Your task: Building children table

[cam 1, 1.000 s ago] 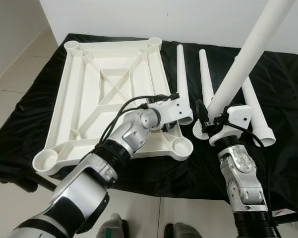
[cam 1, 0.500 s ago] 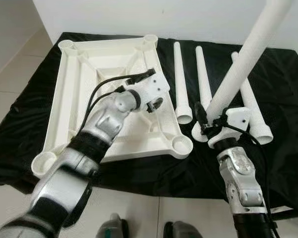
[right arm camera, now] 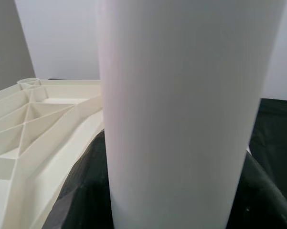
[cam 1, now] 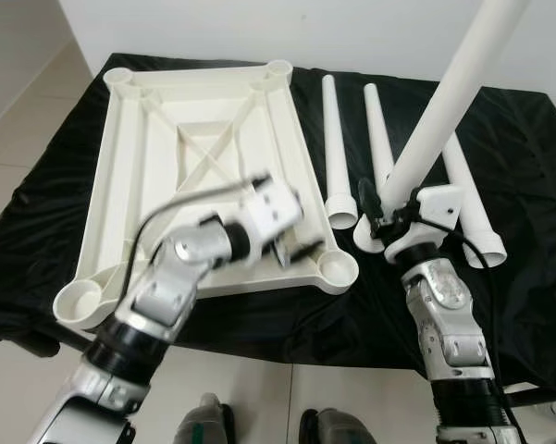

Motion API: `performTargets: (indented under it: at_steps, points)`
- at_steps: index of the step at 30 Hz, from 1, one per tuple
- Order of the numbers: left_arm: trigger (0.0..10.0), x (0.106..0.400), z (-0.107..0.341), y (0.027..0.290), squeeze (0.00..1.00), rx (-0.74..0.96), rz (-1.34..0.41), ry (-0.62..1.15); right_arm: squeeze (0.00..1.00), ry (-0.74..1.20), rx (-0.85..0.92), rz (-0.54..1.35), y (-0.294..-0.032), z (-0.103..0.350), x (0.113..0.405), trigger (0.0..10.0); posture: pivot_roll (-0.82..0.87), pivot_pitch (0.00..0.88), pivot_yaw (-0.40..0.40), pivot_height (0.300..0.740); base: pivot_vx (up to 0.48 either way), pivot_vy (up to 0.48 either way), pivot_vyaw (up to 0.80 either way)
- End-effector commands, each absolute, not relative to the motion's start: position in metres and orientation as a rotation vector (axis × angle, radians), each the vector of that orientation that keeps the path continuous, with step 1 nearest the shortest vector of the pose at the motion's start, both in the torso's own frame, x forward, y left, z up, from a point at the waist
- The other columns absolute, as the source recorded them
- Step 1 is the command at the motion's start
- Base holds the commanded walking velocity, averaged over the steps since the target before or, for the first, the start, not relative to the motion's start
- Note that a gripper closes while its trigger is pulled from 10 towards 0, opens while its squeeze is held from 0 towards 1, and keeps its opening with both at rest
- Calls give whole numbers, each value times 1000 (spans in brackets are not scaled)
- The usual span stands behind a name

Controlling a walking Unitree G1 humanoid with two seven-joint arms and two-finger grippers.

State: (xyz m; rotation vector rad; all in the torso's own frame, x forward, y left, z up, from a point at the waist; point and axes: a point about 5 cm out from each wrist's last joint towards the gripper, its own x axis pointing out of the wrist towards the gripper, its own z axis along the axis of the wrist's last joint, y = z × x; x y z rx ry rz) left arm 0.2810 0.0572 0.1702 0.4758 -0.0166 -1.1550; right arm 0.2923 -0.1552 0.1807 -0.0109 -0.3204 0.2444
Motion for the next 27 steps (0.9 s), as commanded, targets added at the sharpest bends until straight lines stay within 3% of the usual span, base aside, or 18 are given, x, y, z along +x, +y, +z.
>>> performTargets:
  at_steps: [1,9,27]
  points:
    - [10000,271,168,56,0,485,-1199,-19,0,-325,-5,256,-154,180,294,10000,24,57,-17,740,0,0,0]
    - [10000,252,156,65,0,478,-1269,42,0,-336,-12,269,-154,184,299,10000,33,58,-33,740,0,0,0]
    - [10000,249,130,66,0,538,-1278,175,0,-342,-6,280,-151,185,300,10000,31,72,-27,740,0,0,0]
